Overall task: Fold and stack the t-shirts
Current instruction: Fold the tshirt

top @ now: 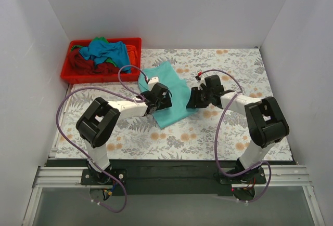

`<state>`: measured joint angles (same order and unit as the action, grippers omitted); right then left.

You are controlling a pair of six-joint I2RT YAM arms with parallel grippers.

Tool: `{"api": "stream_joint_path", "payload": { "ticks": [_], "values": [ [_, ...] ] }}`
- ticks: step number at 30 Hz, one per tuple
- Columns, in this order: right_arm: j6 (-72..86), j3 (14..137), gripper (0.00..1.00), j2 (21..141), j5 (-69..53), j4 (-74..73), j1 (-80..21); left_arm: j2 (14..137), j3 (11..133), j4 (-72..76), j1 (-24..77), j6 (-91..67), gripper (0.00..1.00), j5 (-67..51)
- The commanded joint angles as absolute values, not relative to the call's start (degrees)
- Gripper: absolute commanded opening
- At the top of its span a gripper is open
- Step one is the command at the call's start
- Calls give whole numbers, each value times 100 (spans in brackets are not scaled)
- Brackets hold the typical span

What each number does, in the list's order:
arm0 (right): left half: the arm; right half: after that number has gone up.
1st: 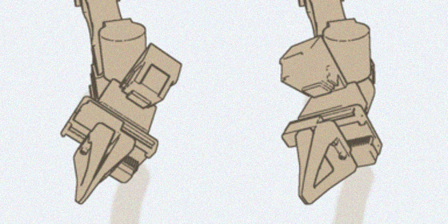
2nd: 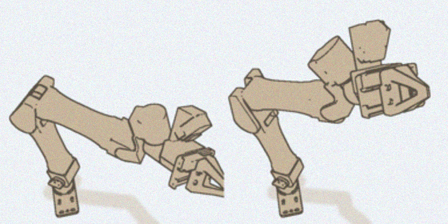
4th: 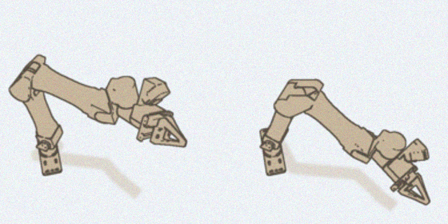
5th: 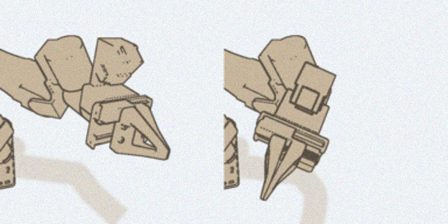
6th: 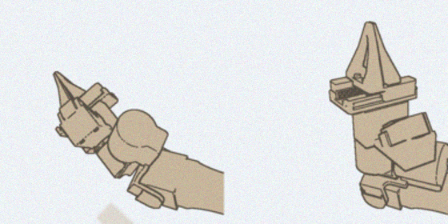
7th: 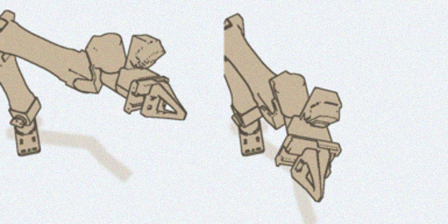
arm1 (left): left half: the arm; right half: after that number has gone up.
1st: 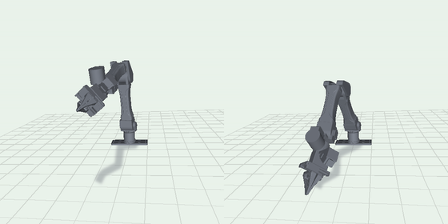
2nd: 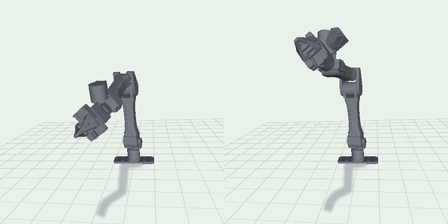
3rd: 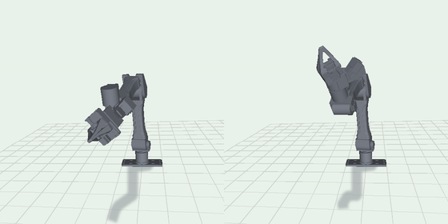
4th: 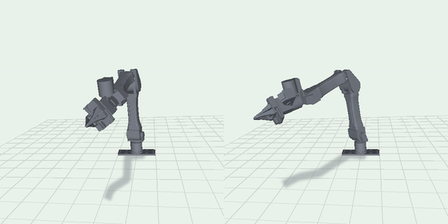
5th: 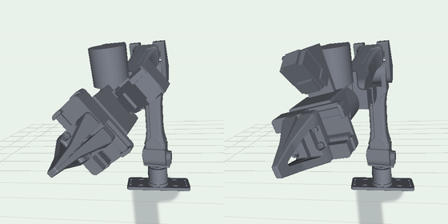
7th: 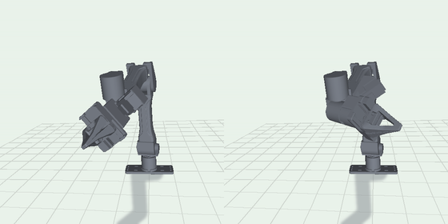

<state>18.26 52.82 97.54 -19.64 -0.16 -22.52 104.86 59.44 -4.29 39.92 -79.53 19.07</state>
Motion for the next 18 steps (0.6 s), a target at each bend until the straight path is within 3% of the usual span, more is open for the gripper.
{"api": "stream_joint_path", "payload": {
  "ticks": [1, 18],
  "values": [
    [1863, 5362, 45, 9817, -1697, 141, -2189, 10503, 5740, -483, 3973, -8016, 68, 2065],
    [2100, 4545, 43, 9580, -1529, -185, -2127, 11074, 5863, 263, 4166, -7365, 68, 1231]
  ]
}}
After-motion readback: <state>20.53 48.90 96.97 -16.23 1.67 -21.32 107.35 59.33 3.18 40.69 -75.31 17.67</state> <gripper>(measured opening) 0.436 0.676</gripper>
